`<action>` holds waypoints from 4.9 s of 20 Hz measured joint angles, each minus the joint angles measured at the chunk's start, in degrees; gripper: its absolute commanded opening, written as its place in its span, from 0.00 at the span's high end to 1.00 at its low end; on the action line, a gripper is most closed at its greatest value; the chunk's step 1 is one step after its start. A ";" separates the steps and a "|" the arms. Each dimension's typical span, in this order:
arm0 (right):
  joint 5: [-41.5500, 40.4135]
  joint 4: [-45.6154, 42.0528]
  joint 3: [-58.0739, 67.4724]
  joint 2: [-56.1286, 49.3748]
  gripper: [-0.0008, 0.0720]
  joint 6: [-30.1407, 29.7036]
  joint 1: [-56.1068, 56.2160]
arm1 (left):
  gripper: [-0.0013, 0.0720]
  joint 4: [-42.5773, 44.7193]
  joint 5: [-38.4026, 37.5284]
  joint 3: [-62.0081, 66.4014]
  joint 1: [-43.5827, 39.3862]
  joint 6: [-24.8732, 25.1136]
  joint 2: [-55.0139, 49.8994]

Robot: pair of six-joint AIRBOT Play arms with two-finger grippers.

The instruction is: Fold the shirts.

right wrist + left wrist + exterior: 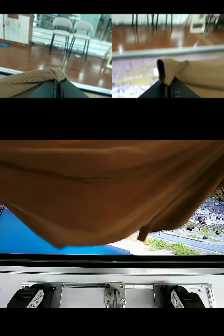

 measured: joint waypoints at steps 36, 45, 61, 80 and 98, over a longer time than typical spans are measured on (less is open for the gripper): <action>37.81 2.10 -9.57 -37.97 0.11 12.04 -22.47 | 0.05 -1.88 -21.68 -51.23 21.77 -0.09 -27.74; 39.74 6.34 -19.91 -37.53 0.11 10.08 -25.18 | 0.07 -11.72 -11.28 -65.66 18.78 4.17 -27.85; 35.34 3.89 -31.47 -41.35 0.11 9.05 -21.11 | 0.94 -25.18 2.60 -66.14 4.02 3.72 -32.13; 26.14 9.53 -17.46 -29.68 0.88 -0.76 -11.74 | 0.94 -10.43 1.14 -23.52 3.45 1.14 -18.32; 9.86 -2.40 0.48 17.14 0.88 6.01 -11.80 | 0.94 9.51 -10.71 19.04 3.43 -3.87 2.86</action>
